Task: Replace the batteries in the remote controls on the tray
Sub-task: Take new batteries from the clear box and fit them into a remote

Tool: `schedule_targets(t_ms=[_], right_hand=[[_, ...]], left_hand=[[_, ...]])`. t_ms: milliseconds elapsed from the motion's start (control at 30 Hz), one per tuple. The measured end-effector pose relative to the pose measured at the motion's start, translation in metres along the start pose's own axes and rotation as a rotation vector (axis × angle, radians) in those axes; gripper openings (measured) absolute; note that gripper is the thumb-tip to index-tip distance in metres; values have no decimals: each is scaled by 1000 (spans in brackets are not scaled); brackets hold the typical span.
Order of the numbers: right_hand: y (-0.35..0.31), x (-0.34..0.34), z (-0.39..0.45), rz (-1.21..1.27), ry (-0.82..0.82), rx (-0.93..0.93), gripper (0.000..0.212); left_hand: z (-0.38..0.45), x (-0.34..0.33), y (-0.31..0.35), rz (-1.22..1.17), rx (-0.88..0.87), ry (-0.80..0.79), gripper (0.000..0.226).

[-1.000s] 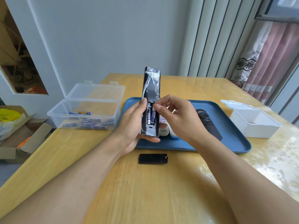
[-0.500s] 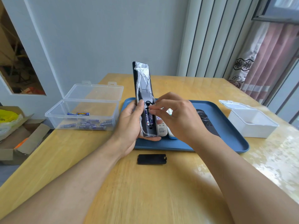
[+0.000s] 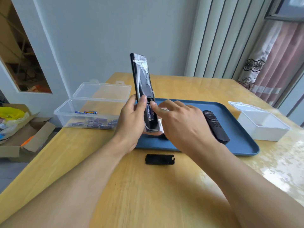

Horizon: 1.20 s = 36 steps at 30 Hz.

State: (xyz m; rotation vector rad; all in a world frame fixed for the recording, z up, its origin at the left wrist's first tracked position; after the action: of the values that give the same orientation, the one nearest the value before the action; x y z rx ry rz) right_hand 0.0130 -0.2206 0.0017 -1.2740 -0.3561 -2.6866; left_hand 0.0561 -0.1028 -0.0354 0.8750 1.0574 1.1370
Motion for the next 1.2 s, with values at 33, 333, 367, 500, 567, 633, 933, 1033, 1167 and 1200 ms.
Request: schedule_targets(t_ms=[33,333,367,500,567,633,933,1033,1167,1200], right_hand=[[-2,-2,-1,-19,-35,3,62],[29,15,5,300,-13,-191,26],[30,15,5,332,-103,-170,18],[21,16,-3,365,-500,-134,10],[16,12,-8,350,-623,-121,18],[14,9,-12,336,-691,-107,28],[0,-3,-22,204,-824,4,49],[-1,-3,-22,238,-821,9,35],[9,-1,-19,393,-796,-26,16],[13,0,-18,484,-808,-58,17]], left_hand=[[2,2,0,-9,-3,14,26],[6,3,8,-203,54,21,34],[7,5,7,-212,70,39,36],[8,9,4,-138,92,86,38],[7,8,2,-110,96,74,22],[6,6,0,-106,106,65,17],[5,-3,1,-166,109,-9,25],[4,-4,0,-151,99,-33,26],[3,-5,0,-133,79,-43,26],[4,-3,0,-121,67,-27,26]])
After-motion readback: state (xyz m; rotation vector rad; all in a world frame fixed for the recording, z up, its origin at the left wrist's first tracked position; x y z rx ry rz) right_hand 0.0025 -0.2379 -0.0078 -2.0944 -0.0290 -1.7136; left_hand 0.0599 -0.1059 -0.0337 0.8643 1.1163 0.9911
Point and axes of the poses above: each hand's wrist, its own z-axis towards the middle knuckle, its own x-axis out of the back of the hand, y = z × x, the point moved 6 cm from there along z, towards the middle knuckle, and after that the axes turned 6 degrees about -x, right-handed, at the moved point
